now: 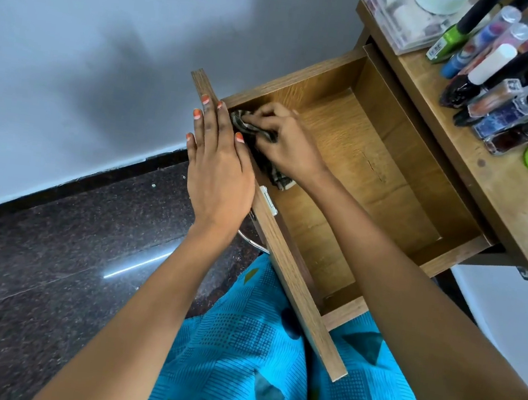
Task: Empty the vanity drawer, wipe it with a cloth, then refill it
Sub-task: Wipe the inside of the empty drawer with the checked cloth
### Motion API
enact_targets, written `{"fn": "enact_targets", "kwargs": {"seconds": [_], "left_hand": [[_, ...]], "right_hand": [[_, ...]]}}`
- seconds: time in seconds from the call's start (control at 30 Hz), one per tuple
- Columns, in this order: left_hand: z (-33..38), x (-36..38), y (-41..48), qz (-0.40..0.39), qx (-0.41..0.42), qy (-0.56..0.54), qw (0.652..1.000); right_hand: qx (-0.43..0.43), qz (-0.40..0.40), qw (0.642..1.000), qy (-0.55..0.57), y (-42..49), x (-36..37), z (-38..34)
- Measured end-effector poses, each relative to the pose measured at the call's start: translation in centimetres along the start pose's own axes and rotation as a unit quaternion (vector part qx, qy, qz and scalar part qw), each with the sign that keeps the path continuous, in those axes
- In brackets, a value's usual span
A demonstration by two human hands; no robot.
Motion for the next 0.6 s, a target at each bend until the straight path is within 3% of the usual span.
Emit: {"fn": "enact_targets", "kwargs": {"seconds": [0.1, 0.33, 0.6], "left_hand": [[0.2, 0.0, 0.0, -0.001, 0.003, 0.016, 1.0], [0.2, 0.0, -0.1, 0.004, 0.007, 0.024, 1.0], [0.4, -0.3, 1.7, 0.006, 0.0, 0.02, 1.0]], "right_hand": [[-0.023, -0.03, 0.996, -0.081, 0.9, 0.3, -0.9], [-0.08, -0.105, 0.982, -0.133, -0.6, -0.4, -1.1], [-0.067, -0.132, 0.986, -0.083, -6.3, -1.1, -0.2]]}}
Point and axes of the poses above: each hand's wrist, its own y-axis towards the middle knuckle, its own x-axis out of the palm, z = x × y, the point moved 5 cm from there along y, towards the middle knuckle, and after that the axes turned 2 degrees about -z, right-handed, at the moved point
